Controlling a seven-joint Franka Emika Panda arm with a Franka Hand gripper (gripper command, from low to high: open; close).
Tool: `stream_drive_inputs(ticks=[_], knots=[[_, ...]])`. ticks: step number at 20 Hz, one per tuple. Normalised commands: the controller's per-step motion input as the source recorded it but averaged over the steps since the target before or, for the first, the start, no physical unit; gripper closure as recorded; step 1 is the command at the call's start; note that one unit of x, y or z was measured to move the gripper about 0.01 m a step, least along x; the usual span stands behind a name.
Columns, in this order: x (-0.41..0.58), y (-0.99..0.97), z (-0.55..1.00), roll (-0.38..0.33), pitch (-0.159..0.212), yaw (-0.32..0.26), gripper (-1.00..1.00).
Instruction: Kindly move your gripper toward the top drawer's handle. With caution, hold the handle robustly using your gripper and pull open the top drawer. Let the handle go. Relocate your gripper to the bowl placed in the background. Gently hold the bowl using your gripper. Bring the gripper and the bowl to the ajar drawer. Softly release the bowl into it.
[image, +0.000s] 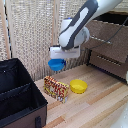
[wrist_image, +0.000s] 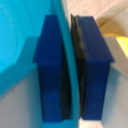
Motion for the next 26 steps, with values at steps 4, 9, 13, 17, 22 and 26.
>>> stream_drive_inputs(ticks=[4,9,13,17,22,26], knots=[[0.0,0.2,0.98,0.0,-0.053,-0.264,1.0],[-0.013,0.2,1.0,0.0,-0.048,-0.246,1.0],[0.059,0.21,1.0,-0.004,-0.009,-0.225,1.0],[0.208,0.1,1.0,-0.032,0.0,-0.211,1.0],[0.268,0.05,0.99,-0.087,0.0,-0.238,1.0],[0.309,-0.11,0.95,-0.081,0.022,-0.25,1.0]])
